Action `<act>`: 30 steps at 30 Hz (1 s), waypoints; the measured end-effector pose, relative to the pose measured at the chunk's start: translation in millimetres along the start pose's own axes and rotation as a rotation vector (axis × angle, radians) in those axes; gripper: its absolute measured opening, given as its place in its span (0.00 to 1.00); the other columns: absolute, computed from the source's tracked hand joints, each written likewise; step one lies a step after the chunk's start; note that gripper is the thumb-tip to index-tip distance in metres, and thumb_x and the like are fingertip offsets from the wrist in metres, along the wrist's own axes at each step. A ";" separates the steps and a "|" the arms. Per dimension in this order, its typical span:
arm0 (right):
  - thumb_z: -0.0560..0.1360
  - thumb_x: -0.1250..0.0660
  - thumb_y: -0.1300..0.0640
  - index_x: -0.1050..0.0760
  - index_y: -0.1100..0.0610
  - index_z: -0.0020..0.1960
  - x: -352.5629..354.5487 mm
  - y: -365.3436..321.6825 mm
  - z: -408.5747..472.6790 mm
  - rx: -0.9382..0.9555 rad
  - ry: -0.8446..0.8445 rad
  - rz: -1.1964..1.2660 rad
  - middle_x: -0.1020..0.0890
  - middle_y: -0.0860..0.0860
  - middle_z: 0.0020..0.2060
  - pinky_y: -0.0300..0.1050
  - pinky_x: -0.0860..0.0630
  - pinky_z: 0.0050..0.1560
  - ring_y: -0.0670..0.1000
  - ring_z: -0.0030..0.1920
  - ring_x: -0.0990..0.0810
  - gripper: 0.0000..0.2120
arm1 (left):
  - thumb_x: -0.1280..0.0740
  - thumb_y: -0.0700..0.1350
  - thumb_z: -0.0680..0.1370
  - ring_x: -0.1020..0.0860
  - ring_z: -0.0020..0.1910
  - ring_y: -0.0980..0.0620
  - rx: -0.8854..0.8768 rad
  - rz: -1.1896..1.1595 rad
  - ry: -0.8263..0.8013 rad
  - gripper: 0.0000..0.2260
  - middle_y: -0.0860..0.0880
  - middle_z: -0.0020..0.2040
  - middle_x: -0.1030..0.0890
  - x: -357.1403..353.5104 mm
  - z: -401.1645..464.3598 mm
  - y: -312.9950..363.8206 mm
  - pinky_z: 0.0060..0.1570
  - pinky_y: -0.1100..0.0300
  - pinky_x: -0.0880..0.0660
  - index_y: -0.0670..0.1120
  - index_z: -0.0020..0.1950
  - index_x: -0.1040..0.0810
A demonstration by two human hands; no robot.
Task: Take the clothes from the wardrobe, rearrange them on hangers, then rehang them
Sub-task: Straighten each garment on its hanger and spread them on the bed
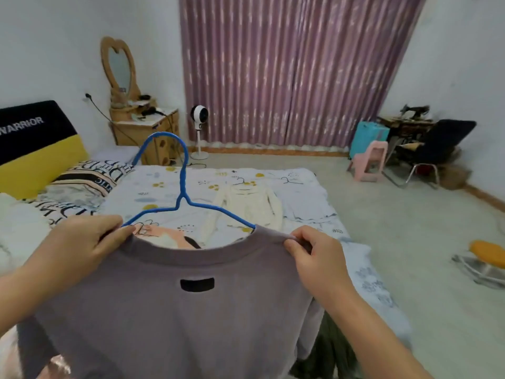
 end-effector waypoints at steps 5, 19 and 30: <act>0.72 0.33 0.60 0.29 0.50 0.33 96.9 41.2 -36.2 -0.028 0.106 -0.158 0.26 0.40 0.27 0.32 0.35 0.34 0.41 0.33 0.29 0.12 | 0.40 0.50 0.74 0.31 0.23 0.53 -0.137 -0.135 0.019 0.16 0.50 0.21 0.30 -37.0 22.9 101.4 0.25 0.55 0.32 0.44 0.28 0.29; 0.73 0.32 0.61 0.26 0.58 0.33 362.4 182.1 -129.0 -0.218 0.318 -0.485 0.25 0.49 0.30 0.37 0.36 0.35 0.51 0.35 0.28 0.10 | 0.36 0.47 0.77 0.31 0.27 0.53 -0.343 -0.353 -0.196 0.18 0.53 0.25 0.31 -155.1 22.2 413.6 0.31 0.56 0.36 0.53 0.29 0.36; 0.72 0.31 0.65 0.20 0.61 0.39 490.6 291.7 -85.1 -0.295 0.391 -0.614 0.20 0.55 0.36 0.47 0.33 0.39 0.55 0.39 0.25 0.04 | 0.39 0.50 0.78 0.32 0.32 0.59 -0.505 -0.433 -0.503 0.09 0.55 0.33 0.27 -267.4 69.9 548.4 0.36 0.67 0.34 0.50 0.39 0.31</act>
Point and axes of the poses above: each hand's wrist, its own z-axis towards the middle knuckle, its own x-axis out of the back of the hand, y = z × x, the point moved 6 cm from there along z, towards the middle knuckle
